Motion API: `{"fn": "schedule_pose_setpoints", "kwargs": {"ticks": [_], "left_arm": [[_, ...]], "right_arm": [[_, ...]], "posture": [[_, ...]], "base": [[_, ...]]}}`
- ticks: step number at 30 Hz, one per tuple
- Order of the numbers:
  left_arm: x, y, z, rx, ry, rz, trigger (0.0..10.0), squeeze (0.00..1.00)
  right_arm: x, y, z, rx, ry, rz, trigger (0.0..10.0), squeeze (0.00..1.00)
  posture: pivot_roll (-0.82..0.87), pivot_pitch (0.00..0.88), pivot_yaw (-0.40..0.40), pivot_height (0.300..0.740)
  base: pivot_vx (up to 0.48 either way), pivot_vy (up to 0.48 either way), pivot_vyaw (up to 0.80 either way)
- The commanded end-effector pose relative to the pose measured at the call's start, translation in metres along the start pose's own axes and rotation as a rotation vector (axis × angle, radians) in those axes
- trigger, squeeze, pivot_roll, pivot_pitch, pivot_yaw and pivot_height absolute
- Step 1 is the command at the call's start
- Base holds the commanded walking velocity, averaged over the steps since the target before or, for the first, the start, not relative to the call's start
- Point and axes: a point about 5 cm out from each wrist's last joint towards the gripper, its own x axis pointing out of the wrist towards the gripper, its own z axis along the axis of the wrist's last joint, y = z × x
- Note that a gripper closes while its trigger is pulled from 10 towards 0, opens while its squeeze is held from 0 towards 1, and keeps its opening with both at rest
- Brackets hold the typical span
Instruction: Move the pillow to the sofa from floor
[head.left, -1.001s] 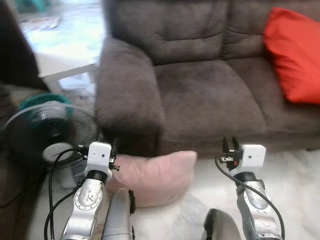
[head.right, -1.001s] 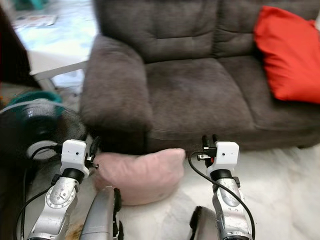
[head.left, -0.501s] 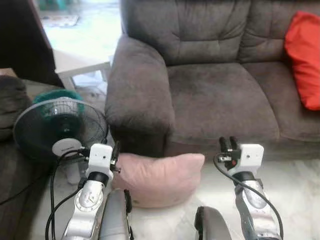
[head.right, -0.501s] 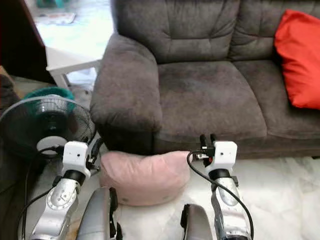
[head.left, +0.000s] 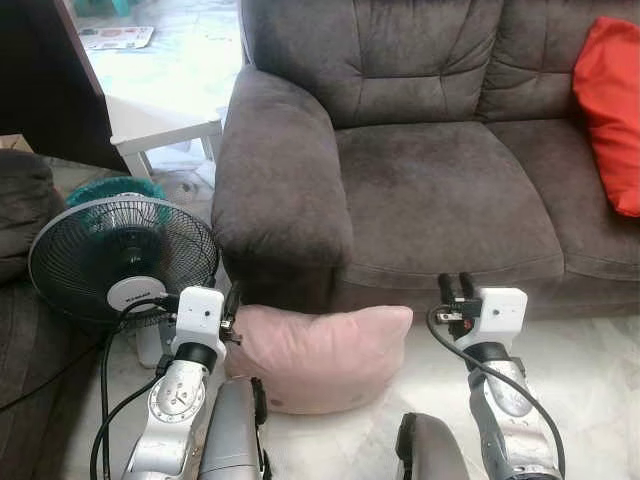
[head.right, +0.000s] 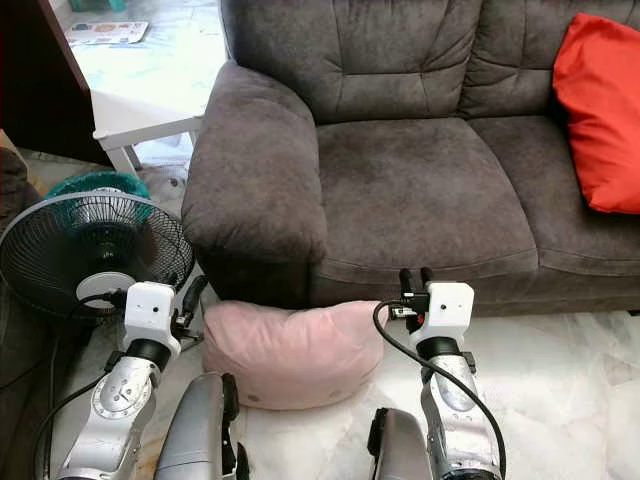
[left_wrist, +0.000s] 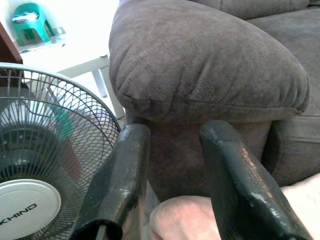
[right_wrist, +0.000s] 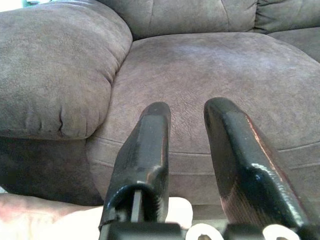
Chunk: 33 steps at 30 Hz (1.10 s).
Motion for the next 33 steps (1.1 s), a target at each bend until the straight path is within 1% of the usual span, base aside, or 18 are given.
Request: {"fn": "schedule_pose_setpoints", "kwargs": {"ticks": [1,7,15,21,24,27,33], "left_arm": [[-0.0009,-0.0008,-0.0029,0.000,0.022,-0.011,10.0,0.00],[-0.0011,-0.0006,-0.0026,0.000,0.021,-0.009,10.0,0.00],[-0.0004,-0.0011,-0.0031,-0.004,0.026,-0.007,10.0,0.00],[-0.0001,-0.0010,-0.0047,-0.002,0.041,-0.003,10.0,0.00],[0.0002,-0.0009,-0.0051,-0.005,0.044,-0.004,10.0,0.00],[0.0004,-0.0009,-0.0050,-0.005,0.044,-0.005,10.0,0.00],[0.0006,-0.0014,-0.0052,-0.008,0.045,-0.011,10.0,0.00]], "right_arm": [[-0.0011,-0.0013,-0.0025,0.006,0.017,-0.005,10.0,0.00],[-0.0018,-0.0004,-0.0030,0.009,0.013,-0.001,10.0,0.00],[-0.0027,-0.0013,-0.0024,0.013,0.002,-0.001,10.0,0.00],[-0.0030,0.0005,-0.0023,-0.020,0.005,0.028,10.0,0.00],[-0.0030,0.0039,-0.0022,-0.026,0.002,0.049,10.0,0.00],[-0.0027,0.0045,-0.0038,-0.012,0.012,0.047,10.0,0.00],[-0.0021,0.0018,-0.0035,-0.010,0.010,0.035,10.0,0.00]], "posture": [[0.10,0.095,-0.026,0.516],[0.10,0.096,-0.025,0.491],[0.10,0.094,-0.025,0.491],[0.10,0.093,-0.025,0.491],[0.10,0.093,-0.025,0.491],[0.10,0.092,-0.025,0.491],[0.10,0.090,-0.025,0.491]], "base": [[0.000,0.000,0.00],[0.000,0.000,0.00],[0.000,0.000,0.00],[0.000,0.000,0.00],[0.000,0.000,0.80],[0.000,0.000,0.00],[0.263,0.000,0.00]]}}
